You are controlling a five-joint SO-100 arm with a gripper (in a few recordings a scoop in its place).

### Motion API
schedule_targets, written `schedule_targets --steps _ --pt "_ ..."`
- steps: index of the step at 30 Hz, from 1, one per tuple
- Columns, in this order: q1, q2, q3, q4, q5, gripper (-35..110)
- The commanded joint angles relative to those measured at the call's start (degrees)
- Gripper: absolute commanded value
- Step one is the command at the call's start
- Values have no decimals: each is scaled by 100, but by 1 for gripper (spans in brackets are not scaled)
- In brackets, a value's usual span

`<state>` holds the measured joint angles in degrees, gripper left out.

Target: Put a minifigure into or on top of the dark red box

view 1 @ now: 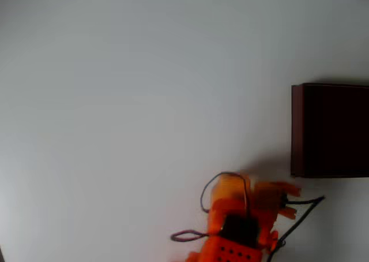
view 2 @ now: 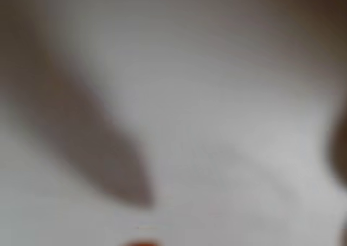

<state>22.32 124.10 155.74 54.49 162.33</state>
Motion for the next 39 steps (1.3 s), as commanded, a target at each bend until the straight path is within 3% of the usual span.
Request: schedule_targets --steps 1,13,20,31,39 --pt "272 0 53 -246 -264 24" --pt "1301 -360 -202 -316 -1239 23" --pt "1617 -510 -536 299 -2654 24" --pt "1705 -624 -404 -642 -2540 24" --pt "1767 -606 -369 -519 -2681 23"
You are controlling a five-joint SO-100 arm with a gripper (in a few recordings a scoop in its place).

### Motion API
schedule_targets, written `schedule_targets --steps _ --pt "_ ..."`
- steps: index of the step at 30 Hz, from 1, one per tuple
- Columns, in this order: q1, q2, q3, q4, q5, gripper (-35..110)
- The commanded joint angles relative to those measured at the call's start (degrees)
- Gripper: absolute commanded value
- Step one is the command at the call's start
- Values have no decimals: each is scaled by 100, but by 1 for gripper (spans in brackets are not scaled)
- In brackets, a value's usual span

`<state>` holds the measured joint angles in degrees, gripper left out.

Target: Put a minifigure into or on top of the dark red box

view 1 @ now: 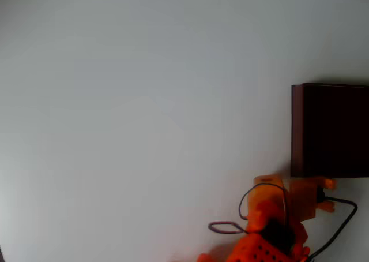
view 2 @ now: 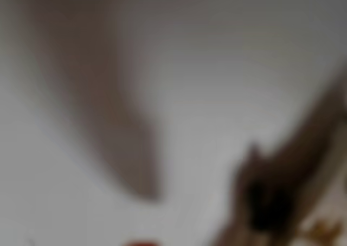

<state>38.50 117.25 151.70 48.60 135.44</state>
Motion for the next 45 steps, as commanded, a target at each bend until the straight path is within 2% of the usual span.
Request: schedule_targets --steps 1,29,45 --pt "141 97 35 114 0 23" --pt "105 123 -114 721 -642 14" --pt "141 193 -79 738 -1055 1"
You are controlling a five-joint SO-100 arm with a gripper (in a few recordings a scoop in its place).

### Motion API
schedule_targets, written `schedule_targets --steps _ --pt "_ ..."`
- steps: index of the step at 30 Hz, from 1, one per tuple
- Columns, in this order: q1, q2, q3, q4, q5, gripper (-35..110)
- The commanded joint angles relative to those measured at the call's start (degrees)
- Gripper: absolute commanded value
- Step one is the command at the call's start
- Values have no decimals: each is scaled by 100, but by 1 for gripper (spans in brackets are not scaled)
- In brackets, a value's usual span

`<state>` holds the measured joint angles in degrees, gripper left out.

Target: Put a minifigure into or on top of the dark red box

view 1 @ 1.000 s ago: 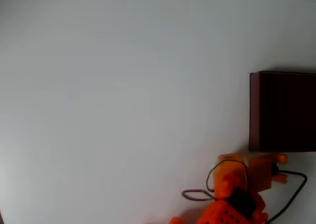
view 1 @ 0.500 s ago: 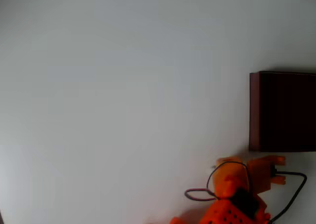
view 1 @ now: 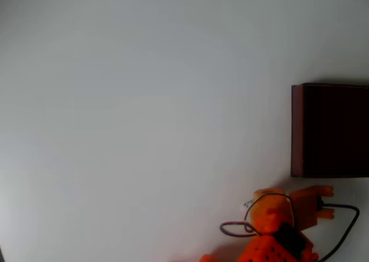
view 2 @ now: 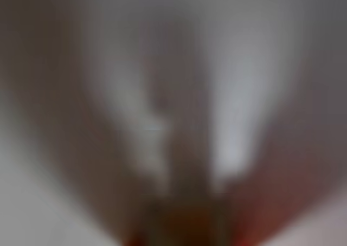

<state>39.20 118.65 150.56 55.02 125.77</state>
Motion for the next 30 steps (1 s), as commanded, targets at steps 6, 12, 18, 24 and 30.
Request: schedule_targets --steps 6,12,18,24,30 --pt "211 132 -35 334 -580 0" --pt "747 -114 -1468 1696 -2355 0" --pt "791 -141 -2399 2013 -3507 0" --pt "853 185 -3111 2118 -4034 0" --pt "650 70 -3270 1028 -4623 0"
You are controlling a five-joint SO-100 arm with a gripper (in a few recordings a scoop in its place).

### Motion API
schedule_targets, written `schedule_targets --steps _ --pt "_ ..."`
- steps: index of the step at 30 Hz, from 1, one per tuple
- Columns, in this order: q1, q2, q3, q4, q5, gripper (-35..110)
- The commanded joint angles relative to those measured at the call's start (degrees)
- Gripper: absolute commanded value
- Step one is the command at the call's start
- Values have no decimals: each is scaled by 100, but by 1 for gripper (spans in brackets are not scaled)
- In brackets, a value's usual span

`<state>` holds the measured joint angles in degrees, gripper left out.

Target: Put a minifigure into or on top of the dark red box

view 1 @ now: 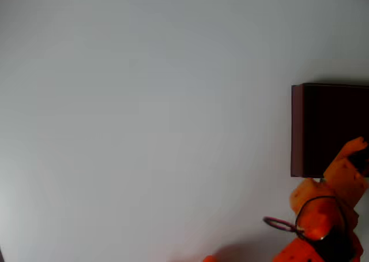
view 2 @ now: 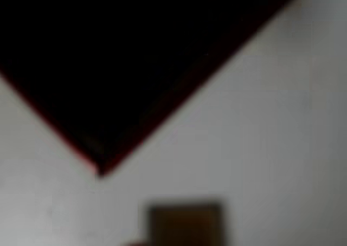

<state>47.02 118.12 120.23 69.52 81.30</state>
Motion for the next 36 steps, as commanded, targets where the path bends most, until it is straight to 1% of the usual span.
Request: schedule_targets --steps 1,11,14,15,17,18,20,25,28,34,36 --pt "-202 105 -229 -606 -246 0" --pt "-721 -659 -149 -2021 -686 0" --pt "-738 -747 88 -2751 -958 0" --pt "-756 -765 167 -2918 -993 5" --pt "-756 -756 281 -3032 -993 22" --pt "-747 -738 325 -3032 -1002 26" --pt "-756 -703 466 -3199 -1063 30" --pt "-993 -404 1046 -3823 -1362 34" --pt "-1230 -26 1230 -3683 -1740 33" --pt "-2118 809 1151 -2276 -2285 34" --pt "-2531 1116 1134 -2021 -2733 35"
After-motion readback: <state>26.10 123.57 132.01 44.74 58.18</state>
